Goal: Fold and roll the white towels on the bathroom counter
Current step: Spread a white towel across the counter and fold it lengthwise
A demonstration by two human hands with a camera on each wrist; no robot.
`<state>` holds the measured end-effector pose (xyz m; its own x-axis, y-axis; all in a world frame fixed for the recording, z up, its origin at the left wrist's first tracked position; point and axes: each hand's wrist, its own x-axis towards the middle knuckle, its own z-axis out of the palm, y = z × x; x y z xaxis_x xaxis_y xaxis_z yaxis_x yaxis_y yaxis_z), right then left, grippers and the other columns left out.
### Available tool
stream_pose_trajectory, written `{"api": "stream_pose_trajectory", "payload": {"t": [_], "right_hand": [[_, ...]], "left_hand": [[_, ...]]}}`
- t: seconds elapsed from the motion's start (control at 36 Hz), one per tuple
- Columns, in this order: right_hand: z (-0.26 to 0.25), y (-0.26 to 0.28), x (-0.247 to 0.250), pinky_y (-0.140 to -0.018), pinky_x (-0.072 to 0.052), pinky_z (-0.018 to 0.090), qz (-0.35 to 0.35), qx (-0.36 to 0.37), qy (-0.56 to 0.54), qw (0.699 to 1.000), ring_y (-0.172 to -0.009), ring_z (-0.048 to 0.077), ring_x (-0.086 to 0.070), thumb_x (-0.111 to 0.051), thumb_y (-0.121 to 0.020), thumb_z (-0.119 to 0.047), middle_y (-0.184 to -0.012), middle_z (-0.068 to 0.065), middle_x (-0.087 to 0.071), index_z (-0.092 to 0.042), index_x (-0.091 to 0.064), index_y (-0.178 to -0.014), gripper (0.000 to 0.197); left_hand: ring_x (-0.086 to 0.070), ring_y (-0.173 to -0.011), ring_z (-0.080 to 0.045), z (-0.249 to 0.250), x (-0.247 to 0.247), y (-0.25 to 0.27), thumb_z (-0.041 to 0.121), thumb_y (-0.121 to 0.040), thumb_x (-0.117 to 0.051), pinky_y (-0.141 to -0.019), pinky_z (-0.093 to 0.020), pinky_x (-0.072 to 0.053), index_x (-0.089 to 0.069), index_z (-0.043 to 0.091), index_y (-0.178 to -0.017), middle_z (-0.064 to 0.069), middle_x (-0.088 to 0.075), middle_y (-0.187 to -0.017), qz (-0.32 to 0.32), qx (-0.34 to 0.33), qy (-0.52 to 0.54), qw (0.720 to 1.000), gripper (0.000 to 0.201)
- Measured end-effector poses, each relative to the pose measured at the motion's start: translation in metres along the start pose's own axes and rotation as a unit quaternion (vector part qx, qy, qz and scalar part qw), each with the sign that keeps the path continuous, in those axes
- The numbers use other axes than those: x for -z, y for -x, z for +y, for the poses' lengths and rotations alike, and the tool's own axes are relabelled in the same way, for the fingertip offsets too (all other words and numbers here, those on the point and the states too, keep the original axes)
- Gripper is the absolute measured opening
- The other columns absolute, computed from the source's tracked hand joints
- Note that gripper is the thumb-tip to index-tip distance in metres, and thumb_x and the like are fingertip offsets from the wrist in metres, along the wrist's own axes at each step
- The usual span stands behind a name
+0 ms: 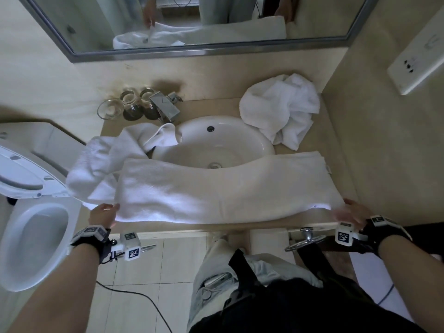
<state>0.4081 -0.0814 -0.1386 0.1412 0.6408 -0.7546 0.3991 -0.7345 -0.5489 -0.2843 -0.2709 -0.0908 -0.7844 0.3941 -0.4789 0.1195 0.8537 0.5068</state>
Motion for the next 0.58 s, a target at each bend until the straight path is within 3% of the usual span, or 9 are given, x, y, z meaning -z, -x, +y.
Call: {"api": "stream_pose_trajectory", "payload": {"t": [0.06, 0.14, 0.17, 0.25, 0.33, 0.42, 0.47, 0.53, 0.58], "right_hand": [[-0.015, 0.031, -0.011, -0.084, -0.053, 0.036, -0.029, -0.008, 0.024, 0.999, -0.087, 0.029, -0.064, -0.059, -0.086, -0.002, -0.068, 0.000, -0.067, -0.016, -0.056, -0.108, 0.026], [-0.022, 0.050, -0.016, -0.043, -0.039, 0.018, -0.089, -0.014, -0.007, 0.996, -0.041, 0.010, -0.048, -0.060, -0.084, 0.000, -0.048, 0.002, -0.054, -0.005, -0.055, -0.081, 0.008], [-0.023, 0.051, -0.017, -0.043, -0.040, 0.017, -0.079, -0.014, -0.021, 0.997, -0.043, 0.010, -0.049, -0.065, -0.082, -0.004, -0.055, 0.005, -0.056, -0.004, -0.055, -0.081, 0.009], [-0.025, 0.044, -0.013, -0.057, -0.039, 0.025, -0.004, -0.016, -0.072, 0.997, -0.062, 0.018, -0.050, -0.061, -0.089, -0.014, -0.076, 0.009, -0.056, -0.006, -0.046, -0.124, 0.038], [-0.032, 0.040, -0.009, -0.044, -0.029, 0.024, 0.035, -0.021, 0.018, 0.999, -0.046, 0.016, -0.037, -0.058, -0.094, -0.019, -0.057, 0.005, -0.044, 0.007, -0.047, -0.123, 0.041], [-0.043, 0.040, -0.007, -0.040, -0.027, 0.021, 0.076, -0.030, 0.161, 0.984, -0.032, 0.013, -0.034, -0.067, -0.087, -0.028, -0.039, 0.002, -0.041, -0.006, -0.053, -0.065, 0.034], [-0.050, 0.040, -0.010, -0.054, -0.039, 0.026, 0.089, -0.028, 0.238, 0.967, -0.051, 0.019, -0.049, -0.069, -0.085, -0.031, -0.054, 0.008, -0.052, -0.005, -0.054, -0.070, 0.034], [-0.051, 0.030, -0.011, -0.080, -0.045, 0.032, 0.097, -0.028, 0.292, 0.951, -0.090, 0.030, -0.061, -0.067, -0.084, -0.036, -0.099, 0.020, -0.064, -0.002, -0.059, -0.108, 0.043], [-0.048, 0.024, -0.014, -0.085, -0.048, 0.030, 0.073, -0.031, 0.325, 0.942, -0.107, 0.032, -0.059, -0.065, -0.081, -0.037, -0.124, 0.020, -0.057, -0.002, -0.049, -0.130, 0.062]], "left_hand": [[-0.058, -0.067, -0.028, 0.000, -0.001, 0.001, 0.031, -0.091, -0.063, -0.070, -0.036, -0.051, -0.057, 0.000, -0.124, -0.020, -0.064, -0.097, -0.039, 0.026, 0.019, 0.999, 0.046], [-0.053, -0.062, -0.022, 0.000, -0.002, -0.003, 0.031, -0.089, -0.066, -0.059, -0.028, -0.047, -0.052, -0.001, -0.130, -0.013, -0.060, -0.078, -0.060, 0.042, 0.027, 0.997, 0.054], [-0.054, -0.062, -0.022, 0.000, -0.001, -0.005, 0.031, -0.088, -0.067, -0.055, -0.026, -0.048, -0.053, -0.001, -0.130, -0.014, -0.061, -0.080, -0.060, 0.041, 0.024, 0.997, 0.054], [-0.053, -0.059, -0.022, 0.002, 0.000, -0.008, 0.027, -0.088, -0.068, -0.041, -0.018, -0.049, -0.060, -0.003, -0.122, -0.016, -0.062, -0.088, -0.054, 0.033, 0.006, 0.998, 0.046], [-0.052, -0.056, -0.028, 0.002, 0.003, -0.012, 0.028, -0.089, -0.066, -0.077, -0.041, -0.056, -0.063, -0.012, -0.110, -0.029, -0.067, -0.096, -0.038, 0.013, -0.028, 0.999, 0.045], [-0.065, -0.083, -0.035, 0.003, 0.009, -0.013, 0.030, -0.088, -0.066, -0.093, -0.045, -0.048, -0.067, -0.007, -0.103, -0.027, -0.068, -0.102, -0.029, 0.004, -0.048, 0.998, 0.040], [-0.066, -0.091, -0.039, 0.003, 0.008, -0.013, 0.030, -0.087, -0.066, -0.092, -0.045, -0.049, -0.068, -0.007, -0.098, -0.027, -0.069, -0.098, -0.026, 0.004, -0.060, 0.998, 0.038], [-0.066, -0.090, -0.040, 0.004, 0.004, -0.012, 0.027, -0.087, -0.066, -0.088, -0.044, -0.050, -0.067, -0.008, -0.091, -0.026, -0.068, -0.094, -0.031, 0.007, -0.080, 0.996, 0.036], [-0.066, -0.087, -0.040, 0.005, 0.000, -0.010, 0.022, -0.086, -0.064, -0.080, -0.041, -0.051, -0.065, -0.009, -0.089, -0.025, -0.067, -0.087, -0.041, 0.016, -0.102, 0.994, 0.031]]}}
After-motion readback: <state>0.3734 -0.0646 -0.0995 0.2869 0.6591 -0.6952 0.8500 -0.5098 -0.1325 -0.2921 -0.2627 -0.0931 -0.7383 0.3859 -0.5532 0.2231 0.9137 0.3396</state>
